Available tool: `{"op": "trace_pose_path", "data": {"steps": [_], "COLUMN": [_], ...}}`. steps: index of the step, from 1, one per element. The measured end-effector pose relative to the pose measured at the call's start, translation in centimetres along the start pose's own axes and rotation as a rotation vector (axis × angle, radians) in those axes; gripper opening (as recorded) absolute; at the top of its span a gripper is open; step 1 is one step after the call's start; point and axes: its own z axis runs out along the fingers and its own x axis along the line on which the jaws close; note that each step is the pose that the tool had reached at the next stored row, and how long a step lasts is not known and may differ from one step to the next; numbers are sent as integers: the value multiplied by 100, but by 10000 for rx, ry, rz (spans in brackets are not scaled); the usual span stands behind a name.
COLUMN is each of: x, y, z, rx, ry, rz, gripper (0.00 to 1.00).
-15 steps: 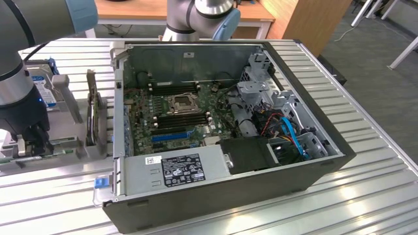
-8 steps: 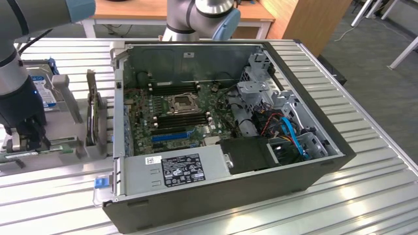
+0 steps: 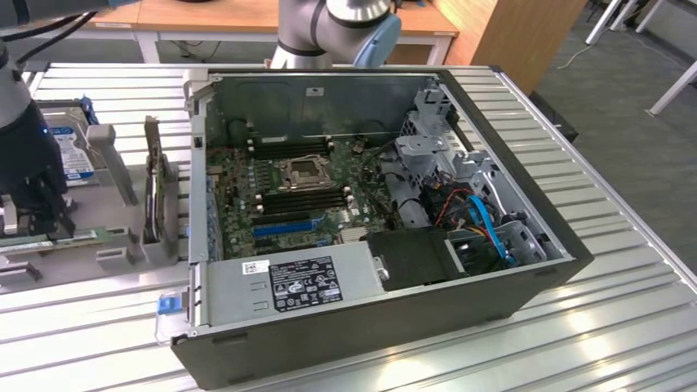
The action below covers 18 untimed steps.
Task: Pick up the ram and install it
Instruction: 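Pick up the ram and move it above insertion slot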
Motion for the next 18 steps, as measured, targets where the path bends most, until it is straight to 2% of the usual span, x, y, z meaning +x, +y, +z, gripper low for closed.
{"op": "trace_pose_path", "data": {"steps": [18], "x": [-3], "y": [20], "z": [-456], "rx": [-1], "ry": [29], "rz": [1], "gripper": [11]}}
